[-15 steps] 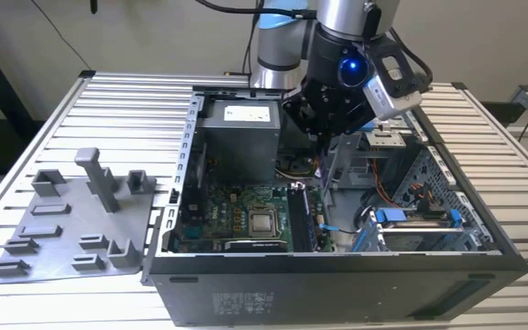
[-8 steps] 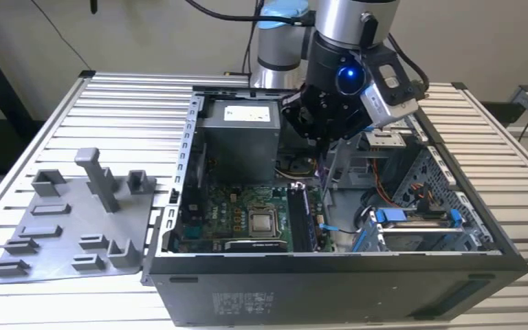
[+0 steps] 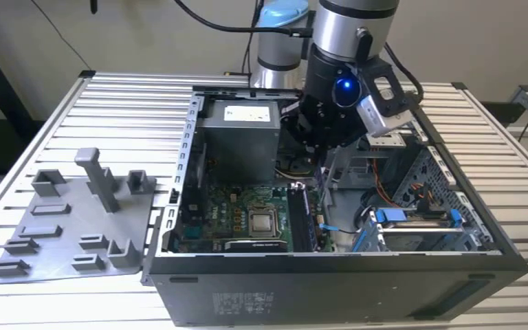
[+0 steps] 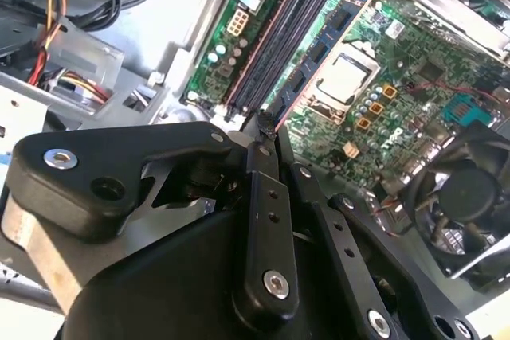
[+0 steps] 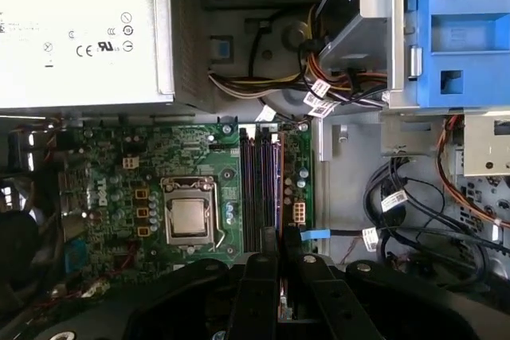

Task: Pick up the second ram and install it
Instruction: 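Insert the second ram into the second slot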

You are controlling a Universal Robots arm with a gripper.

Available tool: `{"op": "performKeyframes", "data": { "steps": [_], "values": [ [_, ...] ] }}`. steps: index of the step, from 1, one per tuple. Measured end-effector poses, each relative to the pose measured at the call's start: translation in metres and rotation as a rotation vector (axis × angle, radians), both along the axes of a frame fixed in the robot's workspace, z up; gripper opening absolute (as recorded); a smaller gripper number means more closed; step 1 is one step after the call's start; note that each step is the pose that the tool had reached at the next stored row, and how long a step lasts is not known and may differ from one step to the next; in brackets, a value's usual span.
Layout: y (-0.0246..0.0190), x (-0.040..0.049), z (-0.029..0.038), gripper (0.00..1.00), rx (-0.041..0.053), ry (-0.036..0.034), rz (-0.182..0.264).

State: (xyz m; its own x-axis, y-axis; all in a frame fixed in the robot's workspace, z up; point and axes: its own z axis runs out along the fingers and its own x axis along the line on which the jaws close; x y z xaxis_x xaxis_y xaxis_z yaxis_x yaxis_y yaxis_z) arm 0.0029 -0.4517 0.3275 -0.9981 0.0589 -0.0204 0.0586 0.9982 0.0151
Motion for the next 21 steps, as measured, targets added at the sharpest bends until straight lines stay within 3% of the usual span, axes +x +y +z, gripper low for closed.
{"op": "performKeyframes", "data": {
  "steps": [7,13,21],
  "values": [
    [-0.0019,-0.0029,-0.0103,0.14,0.0032,0.0000,0.026],
    [-0.0031,-0.0140,-0.0205,0.14,0.0032,0.0001,0.031],
    [-0.0051,-0.0150,-0.0350,0.14,0.0032,0.0003,0.030]
  ]
}}
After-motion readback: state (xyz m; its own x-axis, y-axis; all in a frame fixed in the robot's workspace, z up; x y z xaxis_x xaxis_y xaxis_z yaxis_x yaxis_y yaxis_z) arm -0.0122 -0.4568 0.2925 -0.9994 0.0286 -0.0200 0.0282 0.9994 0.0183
